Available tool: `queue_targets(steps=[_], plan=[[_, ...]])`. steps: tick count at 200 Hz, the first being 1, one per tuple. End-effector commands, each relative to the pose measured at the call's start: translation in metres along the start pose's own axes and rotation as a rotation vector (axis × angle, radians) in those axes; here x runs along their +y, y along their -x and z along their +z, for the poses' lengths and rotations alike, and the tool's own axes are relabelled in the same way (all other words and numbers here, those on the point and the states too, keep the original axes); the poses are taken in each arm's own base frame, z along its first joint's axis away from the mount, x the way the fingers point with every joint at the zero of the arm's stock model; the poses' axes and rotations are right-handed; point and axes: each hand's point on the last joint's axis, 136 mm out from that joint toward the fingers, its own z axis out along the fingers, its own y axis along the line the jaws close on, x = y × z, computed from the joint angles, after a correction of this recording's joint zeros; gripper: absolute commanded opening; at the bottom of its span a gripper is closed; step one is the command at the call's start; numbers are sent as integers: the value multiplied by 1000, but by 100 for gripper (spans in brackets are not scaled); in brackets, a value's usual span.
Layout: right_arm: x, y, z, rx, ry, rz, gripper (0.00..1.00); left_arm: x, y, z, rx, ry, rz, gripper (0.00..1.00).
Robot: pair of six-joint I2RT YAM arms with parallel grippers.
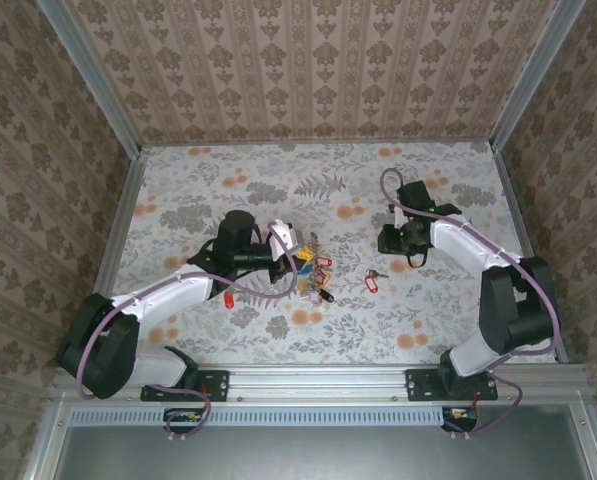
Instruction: Put the keys on the keyring
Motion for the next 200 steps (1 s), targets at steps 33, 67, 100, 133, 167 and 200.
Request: queue_targets(steps=[33,67,100,133,167,200], plan=[[29,-28,22,130,-75,-85,38,2,20,-8,-43,16,43,0],[16,-40,29,162,-194,-44,42,1,18,-10,-41,24,45,0],[24,-49,35,193,-160,-28,37,1,19,-10,-44,19,48,0],[35,-51,40,197,-138,-19,38,1,19,-9,-45,12,48,0],[36,-54,44,209,-152,-20,34,0,17,-8,-44,11,47,0],[30,-54,42,205,-184,-26,21,-1,17,-9,-44,9,47,0]])
